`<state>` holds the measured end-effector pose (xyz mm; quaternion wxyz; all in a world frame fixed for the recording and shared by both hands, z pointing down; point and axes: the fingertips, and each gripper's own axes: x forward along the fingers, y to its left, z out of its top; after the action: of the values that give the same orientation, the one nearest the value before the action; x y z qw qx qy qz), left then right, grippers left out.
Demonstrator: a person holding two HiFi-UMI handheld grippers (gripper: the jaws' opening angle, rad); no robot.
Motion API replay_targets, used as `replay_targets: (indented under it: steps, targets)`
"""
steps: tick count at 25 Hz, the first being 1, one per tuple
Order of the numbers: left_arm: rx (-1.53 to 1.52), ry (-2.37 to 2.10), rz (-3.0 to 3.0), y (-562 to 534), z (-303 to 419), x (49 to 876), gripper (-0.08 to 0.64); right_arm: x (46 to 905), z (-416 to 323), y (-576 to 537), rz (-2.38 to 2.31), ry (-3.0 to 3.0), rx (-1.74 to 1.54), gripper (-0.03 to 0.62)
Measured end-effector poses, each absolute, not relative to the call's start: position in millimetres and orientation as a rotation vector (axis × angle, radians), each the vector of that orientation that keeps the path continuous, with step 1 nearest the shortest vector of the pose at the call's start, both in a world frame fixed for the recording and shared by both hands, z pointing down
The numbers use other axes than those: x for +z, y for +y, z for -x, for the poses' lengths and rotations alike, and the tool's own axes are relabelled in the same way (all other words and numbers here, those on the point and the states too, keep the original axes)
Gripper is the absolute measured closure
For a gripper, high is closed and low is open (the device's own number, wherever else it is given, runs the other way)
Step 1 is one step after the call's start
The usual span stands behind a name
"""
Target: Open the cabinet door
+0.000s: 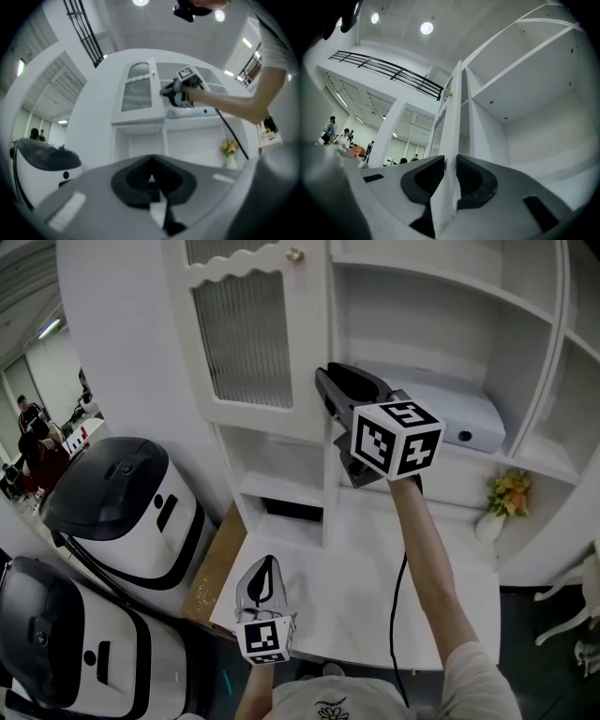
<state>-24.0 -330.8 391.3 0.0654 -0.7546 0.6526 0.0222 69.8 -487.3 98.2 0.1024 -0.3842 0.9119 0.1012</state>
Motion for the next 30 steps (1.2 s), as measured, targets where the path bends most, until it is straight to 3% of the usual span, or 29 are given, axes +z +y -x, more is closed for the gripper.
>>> replay_targets:
  steps: [7,12,30]
  targets:
    - [0.057,1.985,2.235,-322,38,391,0.552,97,-61,-466,0.935,2.714,0.168,0.529]
    - [0.074,2.010,2.189,-317,56,385,0.554,96,-59,-472,0.793,2.601,-0.126,0.515]
    - [0.073,2.045,2.157,-307,67,387,0.552,99,-30,-417,0.802,2.717,0.185,0.529]
